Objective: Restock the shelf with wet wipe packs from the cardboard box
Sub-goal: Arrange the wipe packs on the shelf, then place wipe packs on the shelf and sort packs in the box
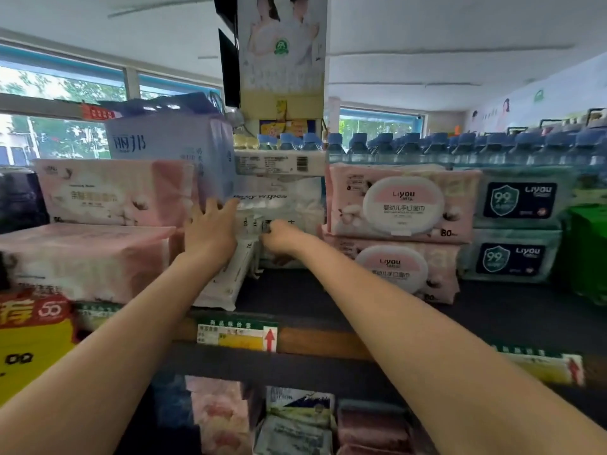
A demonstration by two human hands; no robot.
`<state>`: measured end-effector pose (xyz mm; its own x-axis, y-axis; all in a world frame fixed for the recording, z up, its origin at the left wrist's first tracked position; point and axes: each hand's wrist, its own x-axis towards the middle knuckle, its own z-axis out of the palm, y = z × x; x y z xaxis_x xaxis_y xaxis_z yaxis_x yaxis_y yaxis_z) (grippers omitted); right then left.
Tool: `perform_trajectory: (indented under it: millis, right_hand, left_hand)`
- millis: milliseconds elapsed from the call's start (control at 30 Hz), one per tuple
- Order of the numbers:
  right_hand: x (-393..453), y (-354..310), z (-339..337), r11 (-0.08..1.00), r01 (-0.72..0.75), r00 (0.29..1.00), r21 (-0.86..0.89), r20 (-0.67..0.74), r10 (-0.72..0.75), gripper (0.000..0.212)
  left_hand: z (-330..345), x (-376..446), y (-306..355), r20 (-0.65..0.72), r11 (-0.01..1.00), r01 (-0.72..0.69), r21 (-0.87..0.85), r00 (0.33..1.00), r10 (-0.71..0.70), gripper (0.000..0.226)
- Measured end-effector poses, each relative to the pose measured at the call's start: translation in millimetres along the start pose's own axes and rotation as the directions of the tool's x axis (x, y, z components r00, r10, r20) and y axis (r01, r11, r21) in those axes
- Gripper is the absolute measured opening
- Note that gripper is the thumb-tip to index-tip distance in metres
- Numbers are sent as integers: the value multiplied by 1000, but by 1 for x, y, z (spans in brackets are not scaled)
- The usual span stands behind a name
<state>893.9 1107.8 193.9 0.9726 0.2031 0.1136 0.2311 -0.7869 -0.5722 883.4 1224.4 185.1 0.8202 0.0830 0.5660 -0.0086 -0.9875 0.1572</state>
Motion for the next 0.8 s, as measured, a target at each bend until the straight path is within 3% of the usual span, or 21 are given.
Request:
perform_trajectory:
  millis: [100, 267, 367, 433, 533, 633, 700, 800]
  right_hand:
    - [-9, -4, 1, 1000, 12, 1000, 21, -22, -12, 31]
    - [-44, -16, -8, 999, 44, 994, 31, -104, -41, 21]
    - [-89, -3, -31, 969, 45, 989, 245, -149, -8, 25]
    - [-138, 21, -50, 913, 30, 976, 408, -210, 62, 21]
    - [-235, 71, -75, 904, -105, 927, 414, -288, 240, 18]
    - [-361, 124, -86, 854, -334, 795, 400, -367, 483, 16]
    - [-459, 152, -80, 736, -481, 620, 477, -409, 670, 15]
    - [-619, 171, -41, 474, -580, 225, 663, -429, 875, 26]
  left_hand:
    - [-7, -5, 3, -70, 998, -26, -64, 997, 21, 57]
    - [-21, -17, 32, -60, 943, -168, -288, 986, 158, 48]
    - [-36, -34, 62, -106, 881, -214, -422, 977, 187, 45]
    - [-42, -58, 94, -206, 841, -357, -406, 933, 296, 45]
    - [-44, -126, 168, -296, 665, -614, -426, 789, 539, 46]
    - [-49, -220, 250, -254, 375, -728, -574, 593, 764, 46]
    - [-54, -292, 299, -234, 160, -769, -619, 375, 897, 48]
    - [-68, -414, 345, -207, -139, -722, -678, 6, 978, 47]
